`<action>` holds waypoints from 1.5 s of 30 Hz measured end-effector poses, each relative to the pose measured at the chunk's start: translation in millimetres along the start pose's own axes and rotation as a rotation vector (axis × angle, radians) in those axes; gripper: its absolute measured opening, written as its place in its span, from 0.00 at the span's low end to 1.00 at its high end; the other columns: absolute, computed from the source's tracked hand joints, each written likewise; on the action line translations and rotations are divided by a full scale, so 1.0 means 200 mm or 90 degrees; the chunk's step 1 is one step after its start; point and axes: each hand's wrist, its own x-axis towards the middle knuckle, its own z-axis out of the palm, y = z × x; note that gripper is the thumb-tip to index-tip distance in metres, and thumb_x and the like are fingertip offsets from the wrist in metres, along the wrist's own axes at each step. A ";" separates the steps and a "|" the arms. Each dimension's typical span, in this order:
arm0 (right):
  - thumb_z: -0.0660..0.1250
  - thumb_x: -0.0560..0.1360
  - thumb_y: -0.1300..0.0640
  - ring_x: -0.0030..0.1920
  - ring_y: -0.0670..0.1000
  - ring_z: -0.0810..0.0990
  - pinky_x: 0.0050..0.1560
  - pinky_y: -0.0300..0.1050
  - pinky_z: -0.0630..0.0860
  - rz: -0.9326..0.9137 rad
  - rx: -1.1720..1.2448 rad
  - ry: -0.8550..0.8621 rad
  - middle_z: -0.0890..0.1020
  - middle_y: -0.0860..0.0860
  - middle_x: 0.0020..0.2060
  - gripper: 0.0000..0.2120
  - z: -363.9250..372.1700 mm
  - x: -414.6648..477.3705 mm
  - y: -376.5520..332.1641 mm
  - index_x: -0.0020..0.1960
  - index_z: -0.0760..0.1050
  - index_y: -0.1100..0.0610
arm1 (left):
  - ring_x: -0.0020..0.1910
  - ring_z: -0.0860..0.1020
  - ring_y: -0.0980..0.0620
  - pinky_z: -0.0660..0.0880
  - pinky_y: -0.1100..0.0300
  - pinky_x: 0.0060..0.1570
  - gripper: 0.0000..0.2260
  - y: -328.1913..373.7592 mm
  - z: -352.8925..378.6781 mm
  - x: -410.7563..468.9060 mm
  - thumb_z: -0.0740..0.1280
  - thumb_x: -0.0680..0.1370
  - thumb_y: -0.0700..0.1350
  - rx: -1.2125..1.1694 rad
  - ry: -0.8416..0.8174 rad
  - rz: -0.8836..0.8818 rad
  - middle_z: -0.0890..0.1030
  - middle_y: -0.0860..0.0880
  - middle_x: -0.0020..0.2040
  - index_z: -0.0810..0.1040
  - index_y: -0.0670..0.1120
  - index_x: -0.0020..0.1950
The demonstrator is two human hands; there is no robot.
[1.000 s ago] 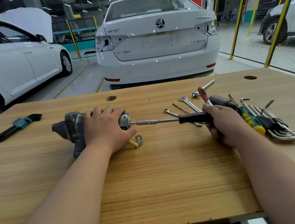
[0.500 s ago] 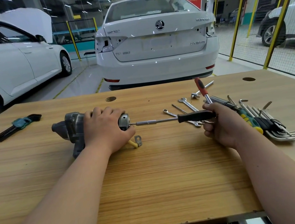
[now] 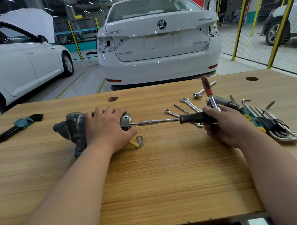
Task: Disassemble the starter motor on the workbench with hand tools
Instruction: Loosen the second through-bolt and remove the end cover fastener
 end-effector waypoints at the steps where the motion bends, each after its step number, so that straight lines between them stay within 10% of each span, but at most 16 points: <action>1: 0.67 0.79 0.58 0.31 0.51 0.80 0.30 0.43 0.77 0.020 0.074 -0.023 0.83 0.55 0.37 0.02 0.00 0.00 0.00 0.51 0.76 0.55 | 0.59 0.70 0.48 0.55 0.51 0.57 0.33 0.00 0.00 0.00 0.49 0.66 0.72 0.003 0.001 0.000 0.77 0.54 0.60 0.71 0.60 0.65; 8: 0.59 0.77 0.70 0.42 0.54 0.84 0.43 0.47 0.78 0.062 0.353 -0.068 0.81 0.56 0.41 0.12 0.01 -0.01 0.00 0.49 0.76 0.56 | 0.59 0.70 0.48 0.57 0.50 0.57 0.33 0.00 0.01 0.00 0.49 0.66 0.72 0.003 0.003 -0.001 0.77 0.54 0.60 0.72 0.60 0.65; 16: 0.65 0.80 0.49 0.40 0.53 0.85 0.33 0.44 0.78 0.044 0.151 -0.061 0.82 0.56 0.48 0.13 0.05 -0.01 0.01 0.57 0.76 0.57 | 0.59 0.70 0.48 0.57 0.50 0.58 0.34 0.00 0.00 0.00 0.48 0.65 0.72 0.000 0.001 0.002 0.77 0.54 0.60 0.71 0.60 0.65; 20: 0.67 0.78 0.60 0.35 0.51 0.84 0.31 0.41 0.79 0.006 0.148 -0.090 0.84 0.56 0.40 0.03 -0.02 0.01 0.00 0.52 0.76 0.57 | 0.59 0.69 0.48 0.56 0.51 0.57 0.34 0.00 0.00 0.00 0.49 0.65 0.72 -0.004 -0.002 0.002 0.76 0.54 0.60 0.71 0.60 0.65; 25: 0.64 0.75 0.73 0.48 0.59 0.86 0.43 0.48 0.83 0.006 0.148 -0.113 0.83 0.62 0.49 0.16 -0.05 0.03 0.01 0.59 0.72 0.58 | 0.59 0.69 0.48 0.56 0.51 0.57 0.34 0.00 0.00 0.00 0.49 0.65 0.72 -0.001 -0.005 0.008 0.76 0.54 0.60 0.71 0.60 0.65; 33: 0.59 0.80 0.39 0.24 0.49 0.75 0.25 0.43 0.72 0.027 -0.184 0.047 0.80 0.50 0.26 0.19 0.01 0.02 -0.01 0.52 0.77 0.53 | 0.60 0.68 0.48 0.57 0.50 0.58 0.35 -0.01 -0.01 0.00 0.47 0.64 0.72 0.006 -0.022 0.003 0.75 0.54 0.62 0.70 0.61 0.66; 41: 0.64 0.78 0.69 0.34 0.51 0.79 0.35 0.45 0.76 0.039 0.084 -0.084 0.80 0.58 0.44 0.14 -0.04 0.02 0.00 0.60 0.74 0.55 | 0.60 0.68 0.48 0.58 0.50 0.59 0.34 -0.01 -0.02 0.00 0.47 0.64 0.72 0.004 -0.025 0.004 0.75 0.54 0.62 0.69 0.61 0.66; 45: 0.63 0.79 0.62 0.32 0.51 0.78 0.33 0.45 0.77 0.024 0.102 -0.076 0.78 0.57 0.44 0.07 0.00 0.00 -0.01 0.56 0.74 0.54 | 0.60 0.68 0.48 0.58 0.50 0.59 0.34 -0.01 -0.02 0.00 0.47 0.64 0.72 -0.001 -0.028 0.005 0.75 0.54 0.62 0.69 0.62 0.66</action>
